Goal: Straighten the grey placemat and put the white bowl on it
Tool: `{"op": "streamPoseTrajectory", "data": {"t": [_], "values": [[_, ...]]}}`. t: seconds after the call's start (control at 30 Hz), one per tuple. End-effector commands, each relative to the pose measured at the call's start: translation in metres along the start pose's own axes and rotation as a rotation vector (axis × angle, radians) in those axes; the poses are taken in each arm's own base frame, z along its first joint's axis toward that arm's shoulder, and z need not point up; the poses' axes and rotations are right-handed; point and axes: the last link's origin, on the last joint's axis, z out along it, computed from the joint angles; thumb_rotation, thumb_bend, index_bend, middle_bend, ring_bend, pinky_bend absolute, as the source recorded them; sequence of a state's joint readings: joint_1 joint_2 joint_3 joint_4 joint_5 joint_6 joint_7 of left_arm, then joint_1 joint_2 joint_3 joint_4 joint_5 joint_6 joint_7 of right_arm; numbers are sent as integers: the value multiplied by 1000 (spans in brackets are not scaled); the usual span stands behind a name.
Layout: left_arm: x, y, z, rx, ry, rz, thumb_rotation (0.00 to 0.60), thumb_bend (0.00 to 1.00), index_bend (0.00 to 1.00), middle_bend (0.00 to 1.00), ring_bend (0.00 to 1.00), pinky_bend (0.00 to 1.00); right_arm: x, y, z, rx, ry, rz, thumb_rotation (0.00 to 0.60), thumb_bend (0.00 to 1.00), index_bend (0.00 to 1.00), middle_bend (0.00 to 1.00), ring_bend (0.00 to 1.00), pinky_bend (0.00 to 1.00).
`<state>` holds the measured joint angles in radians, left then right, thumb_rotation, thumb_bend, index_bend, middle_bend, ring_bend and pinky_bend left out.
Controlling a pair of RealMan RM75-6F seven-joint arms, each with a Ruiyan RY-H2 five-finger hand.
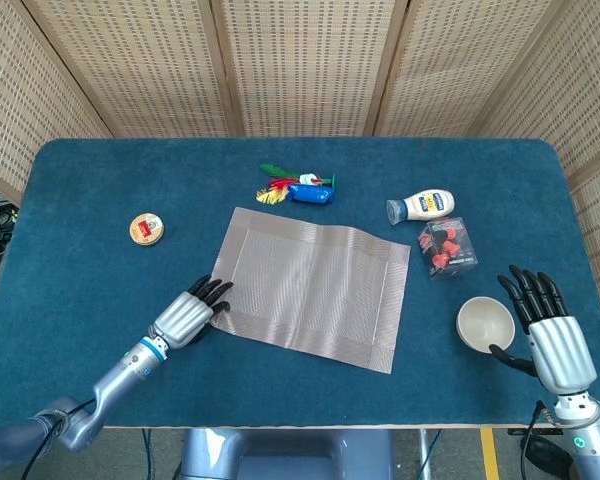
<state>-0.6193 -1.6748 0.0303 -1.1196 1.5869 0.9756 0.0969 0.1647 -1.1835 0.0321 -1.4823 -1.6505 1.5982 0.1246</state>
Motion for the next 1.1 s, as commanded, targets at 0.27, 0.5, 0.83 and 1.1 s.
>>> {"op": "streamPoseTrajectory", "data": {"t": [0.27,0.5,0.83,1.1], "values": [[2,3,7,4,17,-14,600,620,548,0,0,0,1,-1,-1,5,4,11,600,0,34,0,0,0],[6,10,6,-28,51,-33,600,620,748,0,0,0,2,-1,-1,12,9,19,600,0,36,0,0,0],[15,27,-20,-202,101,14,600,619,766,0,0,0,2,-4,-2,20,10,16,600,0,38,0,0,0],[18,35,-42,-313,108,28,600,620,772,0,0,0,1,-7,-3,27,11,9,600,0,39,0,0,0]]}}
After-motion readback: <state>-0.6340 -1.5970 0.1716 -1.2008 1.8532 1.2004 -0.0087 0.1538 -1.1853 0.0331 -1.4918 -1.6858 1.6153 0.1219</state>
